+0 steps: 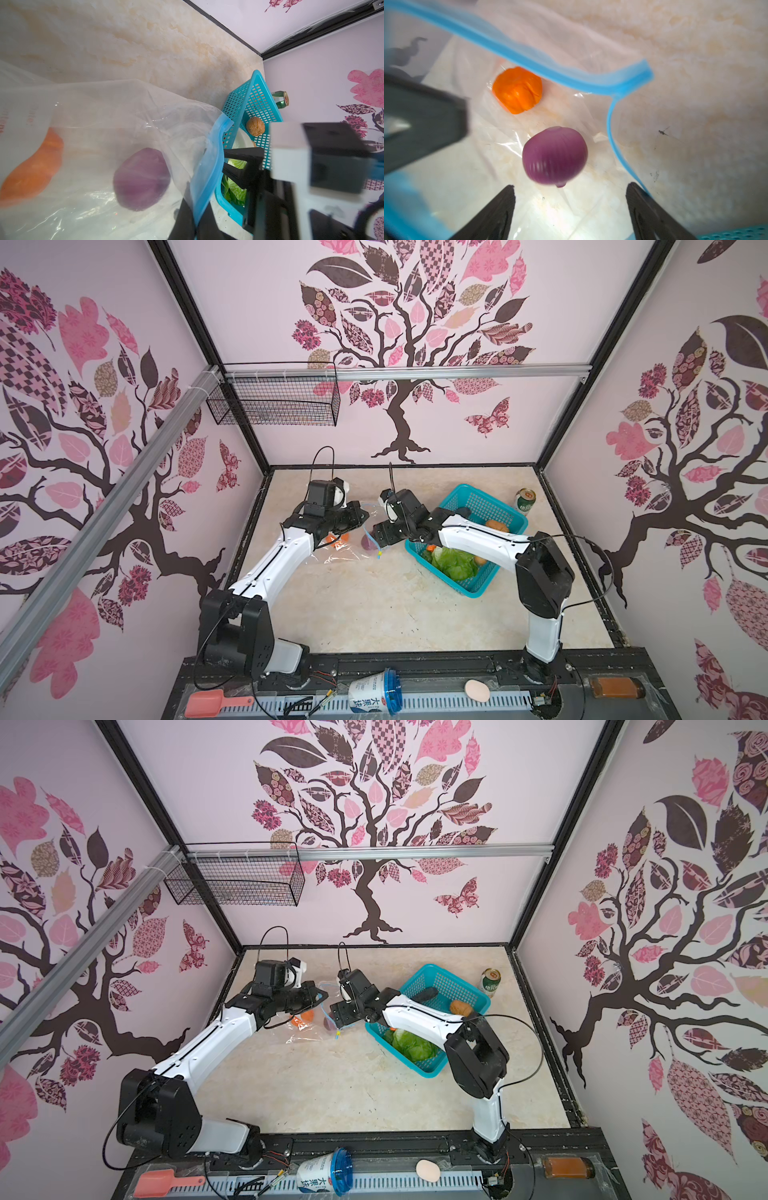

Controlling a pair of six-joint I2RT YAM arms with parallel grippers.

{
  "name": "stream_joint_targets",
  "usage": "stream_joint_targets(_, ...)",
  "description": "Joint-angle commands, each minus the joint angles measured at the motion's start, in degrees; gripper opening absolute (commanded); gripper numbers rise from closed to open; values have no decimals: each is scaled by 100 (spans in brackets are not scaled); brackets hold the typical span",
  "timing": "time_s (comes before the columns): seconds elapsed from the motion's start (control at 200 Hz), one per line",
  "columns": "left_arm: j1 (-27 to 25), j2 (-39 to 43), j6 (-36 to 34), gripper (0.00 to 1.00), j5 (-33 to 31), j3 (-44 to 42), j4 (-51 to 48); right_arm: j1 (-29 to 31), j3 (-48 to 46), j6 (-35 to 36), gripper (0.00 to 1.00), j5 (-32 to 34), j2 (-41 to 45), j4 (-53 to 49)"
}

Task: Place the food in the zip-top bag and seal the zipper
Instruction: 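Lower the onion into the bag mouth and open the right gripper, then move the empty right gripper back over the teal basket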

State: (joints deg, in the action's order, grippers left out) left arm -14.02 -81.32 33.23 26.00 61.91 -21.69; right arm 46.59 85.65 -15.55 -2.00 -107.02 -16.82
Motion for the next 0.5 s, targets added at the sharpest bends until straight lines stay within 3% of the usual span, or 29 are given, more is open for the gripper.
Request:
stream_joint_targets(0.0,20,35,-25,0,-8,88,128,-75,-155,-165,86,-123,643,147)
stream_joint_targets(0.28,26,55,-10,0,9,88,130,-874,-1168,-665,86,-328,1802,373)
stream_joint_targets(0.495,24,75,-1,0,36,82,144,-1867,-1883,-916,86,208,2463,191)
